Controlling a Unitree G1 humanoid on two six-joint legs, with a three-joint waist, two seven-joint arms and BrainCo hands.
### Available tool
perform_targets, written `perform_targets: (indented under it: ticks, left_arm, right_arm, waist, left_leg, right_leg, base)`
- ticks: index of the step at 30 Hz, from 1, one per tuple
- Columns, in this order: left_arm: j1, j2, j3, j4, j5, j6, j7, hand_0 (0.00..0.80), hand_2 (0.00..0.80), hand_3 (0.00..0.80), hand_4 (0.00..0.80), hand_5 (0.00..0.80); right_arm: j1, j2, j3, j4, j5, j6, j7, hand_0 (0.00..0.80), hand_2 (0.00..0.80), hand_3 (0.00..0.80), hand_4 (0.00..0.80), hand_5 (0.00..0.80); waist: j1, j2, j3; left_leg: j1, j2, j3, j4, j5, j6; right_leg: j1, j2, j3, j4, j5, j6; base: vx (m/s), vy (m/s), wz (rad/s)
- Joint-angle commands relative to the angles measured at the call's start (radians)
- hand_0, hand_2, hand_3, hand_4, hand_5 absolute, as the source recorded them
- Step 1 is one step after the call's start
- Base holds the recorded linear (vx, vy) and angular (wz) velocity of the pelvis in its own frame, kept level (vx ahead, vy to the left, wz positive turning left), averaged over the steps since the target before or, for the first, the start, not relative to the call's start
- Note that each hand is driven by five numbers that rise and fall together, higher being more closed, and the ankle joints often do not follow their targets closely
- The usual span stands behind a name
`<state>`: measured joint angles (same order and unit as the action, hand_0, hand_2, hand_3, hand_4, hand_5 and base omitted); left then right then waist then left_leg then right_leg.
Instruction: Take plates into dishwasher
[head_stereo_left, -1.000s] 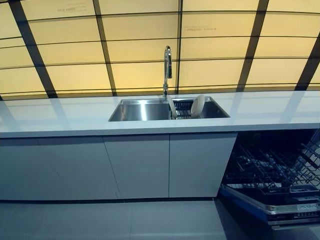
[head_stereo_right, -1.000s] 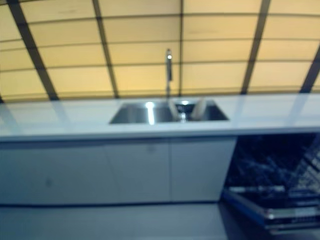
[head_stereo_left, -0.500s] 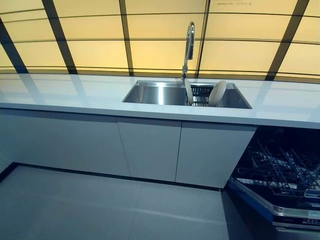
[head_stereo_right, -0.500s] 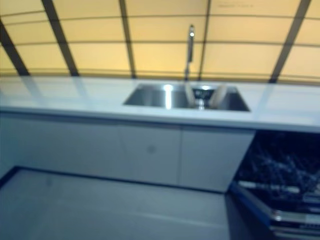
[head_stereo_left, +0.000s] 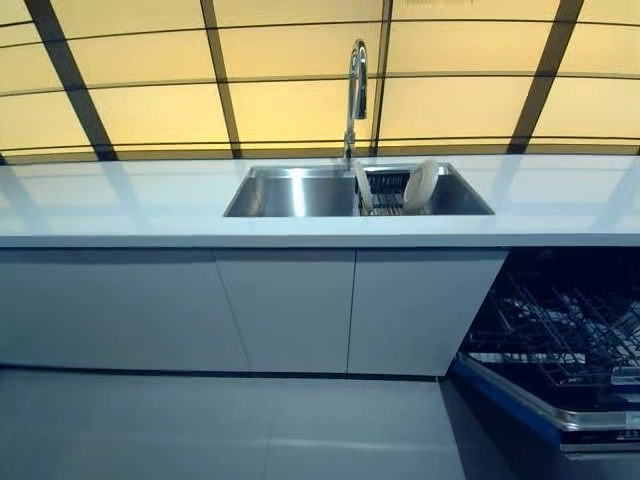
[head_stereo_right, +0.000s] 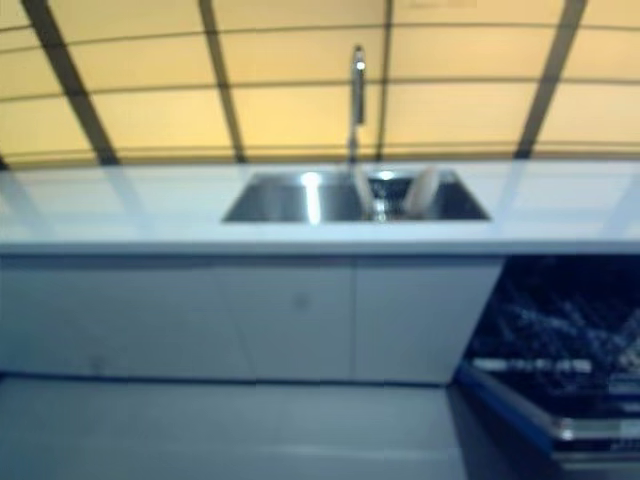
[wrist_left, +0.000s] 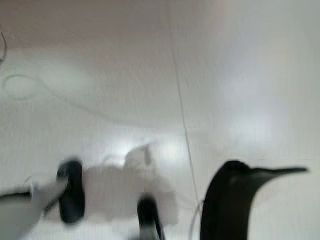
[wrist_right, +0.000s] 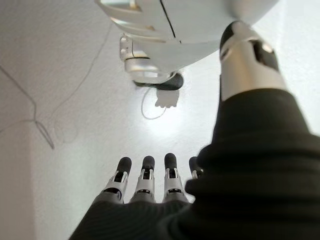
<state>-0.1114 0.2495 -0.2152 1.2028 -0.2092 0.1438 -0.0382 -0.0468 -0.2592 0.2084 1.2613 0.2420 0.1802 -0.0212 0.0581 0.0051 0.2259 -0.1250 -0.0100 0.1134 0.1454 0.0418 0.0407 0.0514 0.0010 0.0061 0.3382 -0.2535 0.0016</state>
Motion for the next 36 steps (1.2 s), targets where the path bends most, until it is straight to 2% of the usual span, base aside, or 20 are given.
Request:
perform_targets:
  ticks: [1,3,6,9,11,12,13,14,15,16,17,19,20,22,25,26,28,29,33,36]
  left_arm:
    - [0.006,0.021,-0.049,-0.003,0.008,0.003,-0.008,0.000,0.000,0.000,0.000,0.000]
    - [-0.013,0.020,-0.053,0.017,-0.063,0.030,-0.012,0.000,0.000,0.000,0.000,0.000]
    - [-0.026,0.017,-0.036,0.034,-0.049,0.023,-0.013,0.000,0.000,0.000,0.000,0.000]
    - [-0.033,0.019,-0.059,0.045,0.044,0.009,-0.028,0.000,0.000,0.000,0.000,0.000]
    - [-0.028,0.024,-0.073,0.045,0.069,0.013,-0.039,0.000,0.000,0.000,0.000,0.000]
    - [-0.026,0.025,-0.077,0.044,0.083,0.024,-0.044,0.000,0.000,0.000,0.000,0.000]
    - [-0.024,0.025,-0.082,0.046,0.077,0.037,-0.039,0.000,0.000,0.000,0.000,0.000]
    - [-0.024,0.024,-0.081,0.047,0.073,0.038,-0.039,0.000,0.000,0.000,0.000,0.000]
    - [-0.023,0.025,-0.081,0.051,0.064,0.039,-0.038,0.000,0.000,0.000,0.000,0.000]
    - [-0.022,0.026,-0.077,0.057,0.062,0.039,-0.043,0.000,0.000,0.000,0.000,0.000]
    - [-0.020,0.026,-0.060,0.072,0.081,0.024,-0.054,0.000,0.000,0.000,0.000,0.000]
    - [-0.022,0.021,-0.056,0.083,0.089,0.019,-0.052,0.000,0.000,0.000,0.000,0.000]
    - [-0.025,0.014,-0.061,0.084,0.092,0.029,-0.055,0.000,0.000,0.000,0.000,0.000]
    - [-0.014,0.008,-0.059,0.081,0.070,0.030,-0.055,0.000,0.000,0.000,0.000,0.000]
    - [0.004,0.002,-0.038,0.087,0.092,0.019,-0.050,0.000,0.000,0.000,0.000,0.000]
    - [0.006,-0.003,-0.027,0.087,0.112,0.021,-0.041,0.000,0.000,0.000,0.000,0.000]
    - [0.004,-0.001,-0.029,0.082,0.142,-0.003,-0.051,0.000,0.000,0.000,0.000,0.000]
    - [-0.003,-0.004,-0.049,0.076,0.191,-0.027,-0.074,0.000,0.000,0.000,0.000,0.000]
    - [-0.014,-0.015,-0.094,0.066,0.192,-0.047,-0.090,0.000,0.000,0.000,0.000,0.000]
    - [-0.015,-0.022,-0.120,0.074,0.210,-0.058,-0.099,0.000,0.000,0.000,0.000,0.000]
  right_arm:
    - [-0.009,-0.009,0.004,-0.054,-0.037,-0.018,0.005,0.000,0.000,0.000,0.000,0.000]
    - [-0.029,-0.003,0.011,-0.051,-0.040,-0.015,-0.003,0.000,0.000,0.000,0.000,0.000]
    - [-0.044,0.004,0.005,-0.034,-0.025,-0.008,-0.027,0.000,0.000,0.000,0.000,0.000]
    - [-0.045,0.005,-0.016,-0.029,-0.016,-0.006,-0.057,0.000,0.000,0.000,0.000,0.000]
    - [-0.035,0.001,-0.022,-0.033,-0.020,-0.009,-0.062,0.000,0.000,0.000,0.000,0.000]
    - [-0.025,-0.004,-0.023,-0.037,-0.009,-0.011,-0.062,0.000,0.000,0.000,0.000,0.000]
    - [-0.019,-0.009,-0.022,-0.037,0.014,-0.015,-0.071,0.000,0.000,0.000,0.000,0.000]
    - [-0.019,-0.011,-0.023,-0.037,0.014,-0.016,-0.071,0.000,0.000,0.000,0.000,0.000]
    - [-0.016,-0.015,-0.026,-0.036,0.012,-0.021,-0.070,0.000,0.000,0.000,0.000,0.000]
    - [-0.011,-0.018,-0.031,-0.032,0.014,-0.026,-0.068,0.000,0.000,0.000,0.000,0.000]
    - [-0.002,-0.019,-0.045,-0.012,0.020,-0.044,-0.063,0.000,0.000,0.000,0.000,0.000]
    - [0.003,-0.017,-0.069,0.010,0.015,-0.059,-0.060,0.000,0.000,0.000,0.000,0.000]
    - [0.003,-0.017,-0.086,0.011,0.021,-0.056,-0.065,0.000,0.000,0.000,0.000,0.000]
    - [-0.006,-0.012,-0.089,0.006,0.040,-0.045,-0.088,0.000,0.000,0.000,0.000,0.000]
    - [-0.011,-0.003,-0.083,0.001,0.018,-0.031,-0.112,0.000,0.000,0.000,0.000,0.000]
    - [-0.017,0.000,-0.073,-0.003,0.021,-0.023,-0.131,0.000,0.000,0.000,0.000,0.000]
    - [-0.026,-0.003,-0.058,-0.010,0.014,-0.040,-0.140,0.000,0.000,0.000,0.000,0.000]
    - [-0.026,-0.009,-0.050,-0.013,-0.019,-0.058,-0.137,0.000,0.000,0.000,0.000,0.000]
    - [-0.034,-0.020,-0.037,-0.008,-0.053,-0.056,-0.140,0.000,0.000,0.000,0.000,0.000]
    - [-0.038,-0.026,-0.023,0.014,-0.063,-0.072,-0.140,0.000,0.000,0.000,0.000,0.000]
  waist:
    - [0.006,-0.012,-0.059]
    - [0.007,-0.010,-0.074]
    - [0.013,-0.015,-0.085]
    - [0.012,-0.008,-0.096]
    - [-0.006,0.007,-0.095]
    - [-0.019,0.016,-0.090]
    - [-0.040,0.024,-0.078]
    - [-0.043,0.031,-0.077]
    - [-0.058,0.036,-0.066]
    - [-0.073,0.029,-0.060]
    - [-0.102,0.014,-0.044]
    - [-0.132,0.004,-0.043]
    - [-0.150,0.010,-0.044]
    - [-0.149,0.000,-0.050]
    - [-0.136,-0.012,-0.062]
    - [-0.136,-0.012,-0.065]
    - [-0.141,-0.008,-0.062]
    - [-0.147,0.002,-0.069]
    - [-0.159,0.020,-0.076]
    - [-0.160,0.032,-0.078]
  left_leg:
    - [-0.130,-0.049,-0.008,-0.011,0.026,0.000]
    - [-0.120,-0.057,-0.022,-0.035,0.019,0.015]
    - [-0.127,-0.073,-0.032,-0.027,-0.001,0.035]
    - [-0.094,-0.085,-0.036,-0.038,-0.028,0.064]
    - [-0.058,-0.076,-0.038,-0.043,-0.044,0.072]
    - [-0.028,-0.069,-0.035,-0.045,-0.055,0.072]
    - [0.017,-0.059,-0.025,-0.050,-0.064,0.066]
    - [0.024,-0.051,-0.021,-0.051,-0.063,0.063]
    - [0.051,-0.043,-0.018,-0.056,-0.067,0.055]
    - [0.078,-0.046,-0.014,-0.060,-0.081,0.048]
    - [0.139,-0.050,-0.017,-0.067,-0.123,0.037]
    - [0.194,-0.057,-0.043,-0.081,-0.159,0.030]
    - [0.236,-0.058,-0.087,-0.077,-0.191,0.028]
    - [0.255,-0.063,-0.130,-0.030,-0.250,0.035]
    - [0.251,-0.058,-0.141,0.008,-0.270,0.030]
    - [0.269,-0.044,-0.145,0.009,-0.277,0.018]
    - [0.313,-0.003,-0.113,-0.020,-0.270,-0.001]
    - [0.329,0.021,-0.105,-0.064,-0.243,-0.016]
    - [0.328,0.041,-0.087,-0.110,-0.211,-0.040]
    - [0.321,0.048,-0.092,-0.114,-0.199,-0.052]
  right_leg:
    - [0.146,0.018,-0.028,-0.032,0.082,0.055]
    - [0.124,0.003,-0.030,-0.052,0.107,0.061]
    - [0.104,-0.021,-0.032,-0.007,0.147,0.074]
    - [0.029,-0.056,-0.048,0.217,0.279,0.110]
    - [-0.059,-0.043,-0.045,0.350,0.319,0.115]
    - [-0.123,-0.068,-0.078,0.383,0.324,0.101]
    - [-0.199,-0.105,-0.117,0.361,0.303,0.085]
    - [-0.220,-0.108,-0.128,0.339,0.303,0.080]
    - [-0.257,-0.115,-0.150,0.286,0.262,0.068]
    - [-0.280,-0.130,-0.180,0.130,0.257,0.065]
    - [-0.315,-0.150,-0.201,-0.102,0.332,0.088]
    - [-0.352,-0.170,-0.170,-0.296,0.416,0.131]
    - [-0.367,-0.176,-0.133,-0.384,0.445,0.144]
    - [-0.350,-0.177,-0.101,-0.307,0.432,0.133]
    - [-0.313,-0.175,-0.117,-0.272,0.413,0.134]
    - [-0.314,-0.172,-0.115,-0.231,0.414,0.134]
    - [-0.306,-0.171,-0.138,-0.193,0.400,0.138]
    - [-0.282,-0.157,-0.145,-0.203,0.383,0.125]
    - [-0.266,-0.145,-0.146,-0.217,0.361,0.111]
    - [-0.259,-0.144,-0.138,-0.202,0.334,0.104]
  base:
    - [0.314,0.112,-0.12]
    - [0.276,0.108,-0.12]
    - [0.227,0.107,-0.08]
    - [0.246,0.128,-0.10]
    - [0.256,0.132,-0.17]
    - [0.324,0.138,0.00]
    - [0.279,0.107,0.15]
    - [0.266,0.045,-0.13]
    - [0.258,-0.054,-0.24]
    - [0.533,-0.210,-0.36]
    - [0.632,-0.296,-0.24]
    - [0.656,-0.296,0.16]
    - [0.587,-0.248,0.60]
    - [0.473,-0.260,0.84]
    - [0.304,-0.223,0.81]
    - [0.253,-0.175,0.51]
    - [0.356,-0.227,0.44]
    - [0.293,-0.156,0.08]
    - [0.145,-0.032,-0.05]
    - [0.153,-0.027,0.07]
